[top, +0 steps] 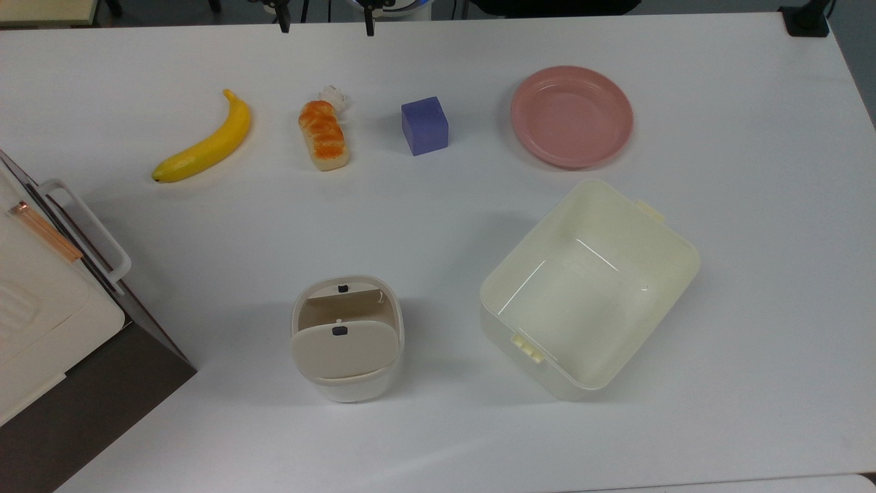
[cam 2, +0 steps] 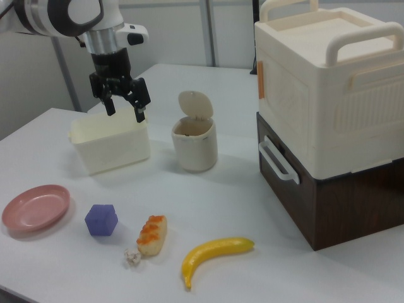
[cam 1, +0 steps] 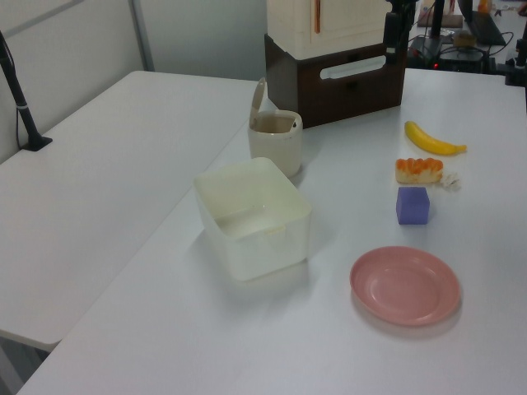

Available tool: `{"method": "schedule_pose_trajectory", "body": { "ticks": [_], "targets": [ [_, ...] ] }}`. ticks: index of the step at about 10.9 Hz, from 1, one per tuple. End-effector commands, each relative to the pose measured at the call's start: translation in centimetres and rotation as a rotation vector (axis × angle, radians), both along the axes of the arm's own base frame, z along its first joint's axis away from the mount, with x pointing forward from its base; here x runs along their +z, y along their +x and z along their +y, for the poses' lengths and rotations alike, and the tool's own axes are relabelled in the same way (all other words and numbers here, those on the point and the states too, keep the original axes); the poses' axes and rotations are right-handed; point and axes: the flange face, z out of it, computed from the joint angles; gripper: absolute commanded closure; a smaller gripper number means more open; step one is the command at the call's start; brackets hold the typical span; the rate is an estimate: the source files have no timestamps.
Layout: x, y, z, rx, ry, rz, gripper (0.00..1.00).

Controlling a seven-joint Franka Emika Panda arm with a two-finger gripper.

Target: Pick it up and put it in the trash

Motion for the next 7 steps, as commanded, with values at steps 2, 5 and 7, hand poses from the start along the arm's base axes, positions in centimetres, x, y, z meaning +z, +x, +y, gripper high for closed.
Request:
{"method": "schedule_pose_trajectory", "body": {
  "ticks": [2, 5, 7],
  "targets": [
    [-0.8, -0.6, -0.1, 0.081, 0.007, 0.004, 0.00],
    [-2.0, -1.0, 0.1, 0.138, -0.006, 0.046, 0.00],
    [-3.3, -2.3, 0.8, 0.216, -0.013, 0.108, 0.00]
  ]
}}
